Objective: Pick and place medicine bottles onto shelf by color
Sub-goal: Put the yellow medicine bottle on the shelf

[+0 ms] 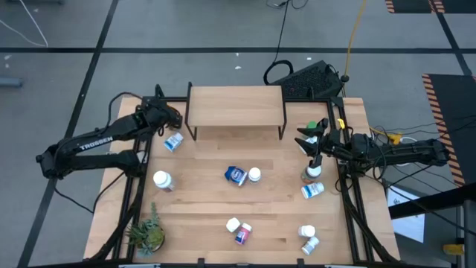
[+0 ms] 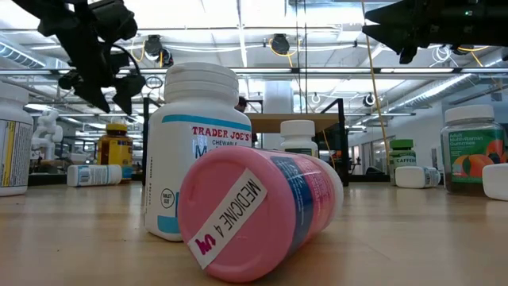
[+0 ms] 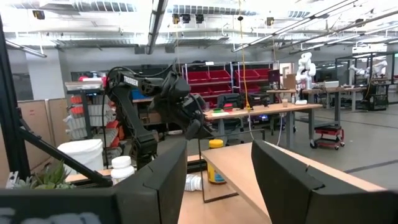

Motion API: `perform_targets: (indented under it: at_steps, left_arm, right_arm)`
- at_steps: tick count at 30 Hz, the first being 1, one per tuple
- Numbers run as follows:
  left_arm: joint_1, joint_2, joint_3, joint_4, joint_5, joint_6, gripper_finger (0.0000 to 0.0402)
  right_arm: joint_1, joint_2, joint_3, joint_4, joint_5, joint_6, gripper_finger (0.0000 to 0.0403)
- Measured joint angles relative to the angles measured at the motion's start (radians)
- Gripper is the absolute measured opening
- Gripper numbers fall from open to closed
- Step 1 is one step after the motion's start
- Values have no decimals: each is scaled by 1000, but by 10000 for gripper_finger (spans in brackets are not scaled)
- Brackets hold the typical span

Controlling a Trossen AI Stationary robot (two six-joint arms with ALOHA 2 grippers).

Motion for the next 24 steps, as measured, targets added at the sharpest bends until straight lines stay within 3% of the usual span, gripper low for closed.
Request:
perform_targets:
  at_steps: [4, 8, 24]
  left_arm:
    - [0, 29, -9, 33, 2, -3, 334]
    - [1, 74, -50, 87, -14, -43, 345]
    - [24, 84, -60, 113, 5, -42, 275]
  right_arm:
    - [0, 0, 0, -3, 0, 1, 176]
    - [0, 0, 0, -3, 0, 8, 176]
    - [0, 0, 0, -4, 0, -3, 176]
